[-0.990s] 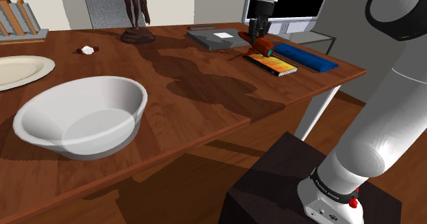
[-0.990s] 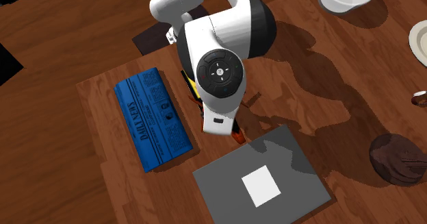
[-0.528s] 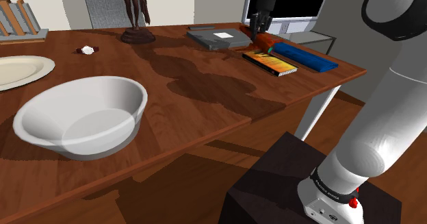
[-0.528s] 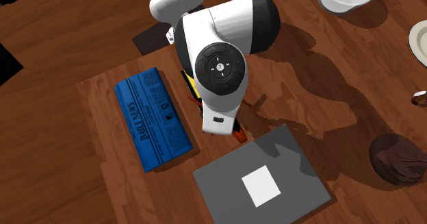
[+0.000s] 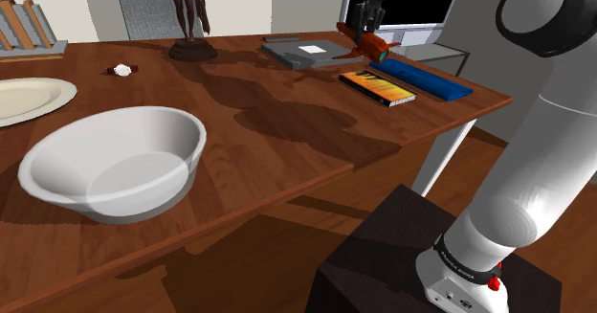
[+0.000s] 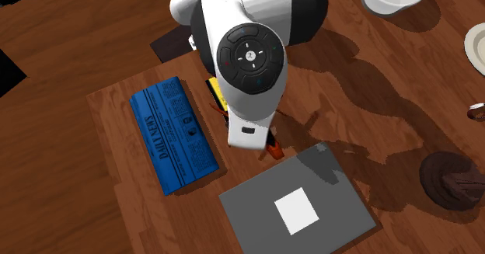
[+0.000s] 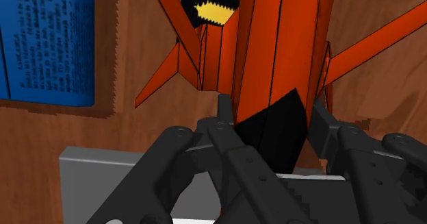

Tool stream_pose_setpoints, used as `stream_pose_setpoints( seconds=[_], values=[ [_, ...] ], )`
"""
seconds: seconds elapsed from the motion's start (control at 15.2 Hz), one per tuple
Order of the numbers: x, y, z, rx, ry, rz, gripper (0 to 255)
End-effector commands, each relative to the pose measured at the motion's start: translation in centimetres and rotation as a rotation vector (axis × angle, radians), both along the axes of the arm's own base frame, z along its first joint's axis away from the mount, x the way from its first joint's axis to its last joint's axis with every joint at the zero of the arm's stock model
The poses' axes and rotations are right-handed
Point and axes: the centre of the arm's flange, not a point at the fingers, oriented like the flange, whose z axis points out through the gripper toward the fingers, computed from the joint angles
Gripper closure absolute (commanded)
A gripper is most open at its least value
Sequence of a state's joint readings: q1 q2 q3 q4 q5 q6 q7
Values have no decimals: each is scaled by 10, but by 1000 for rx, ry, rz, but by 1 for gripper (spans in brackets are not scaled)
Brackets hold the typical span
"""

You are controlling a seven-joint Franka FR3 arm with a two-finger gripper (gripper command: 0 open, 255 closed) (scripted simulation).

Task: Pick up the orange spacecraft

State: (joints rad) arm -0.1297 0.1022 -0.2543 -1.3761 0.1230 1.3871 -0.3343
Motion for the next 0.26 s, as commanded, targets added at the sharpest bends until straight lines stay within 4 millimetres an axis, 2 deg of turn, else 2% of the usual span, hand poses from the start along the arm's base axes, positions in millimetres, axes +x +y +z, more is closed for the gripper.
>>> stream_pose_setpoints(
  seconds=[0.0,0.2],
  values=[
    [0,1,12,0,0,0,255],
    [0,1,18,0,0,0,255]
  ],
)
